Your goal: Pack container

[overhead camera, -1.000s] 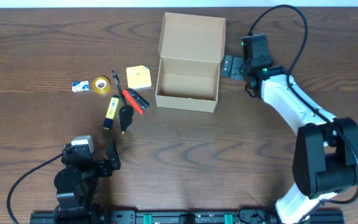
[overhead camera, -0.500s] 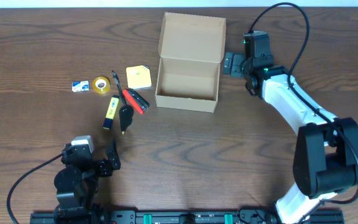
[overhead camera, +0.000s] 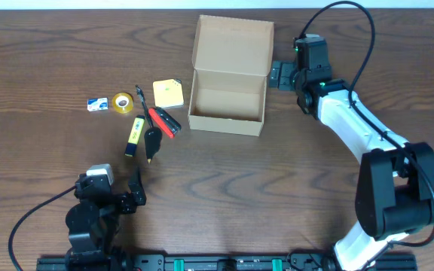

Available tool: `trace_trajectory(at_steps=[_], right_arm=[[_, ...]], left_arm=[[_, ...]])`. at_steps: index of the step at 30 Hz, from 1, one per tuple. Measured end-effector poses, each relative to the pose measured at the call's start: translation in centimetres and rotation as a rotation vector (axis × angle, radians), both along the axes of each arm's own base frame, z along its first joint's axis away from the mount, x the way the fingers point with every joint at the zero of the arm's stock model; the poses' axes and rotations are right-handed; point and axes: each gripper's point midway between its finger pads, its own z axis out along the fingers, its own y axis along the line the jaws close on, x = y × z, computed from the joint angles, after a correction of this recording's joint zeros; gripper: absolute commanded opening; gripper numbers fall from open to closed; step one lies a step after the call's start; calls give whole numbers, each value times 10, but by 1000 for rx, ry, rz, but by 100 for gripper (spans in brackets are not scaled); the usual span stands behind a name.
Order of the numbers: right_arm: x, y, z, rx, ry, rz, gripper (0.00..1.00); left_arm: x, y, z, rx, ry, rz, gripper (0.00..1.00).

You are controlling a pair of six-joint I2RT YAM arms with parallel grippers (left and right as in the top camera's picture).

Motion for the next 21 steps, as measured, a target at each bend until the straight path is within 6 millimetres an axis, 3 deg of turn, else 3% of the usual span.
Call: trace_trajectory(at_steps=[21], right_arm=[[-1, 11, 0, -17, 1, 109, 99]], left_arm=[[0, 0, 0, 0, 0, 0, 95]])
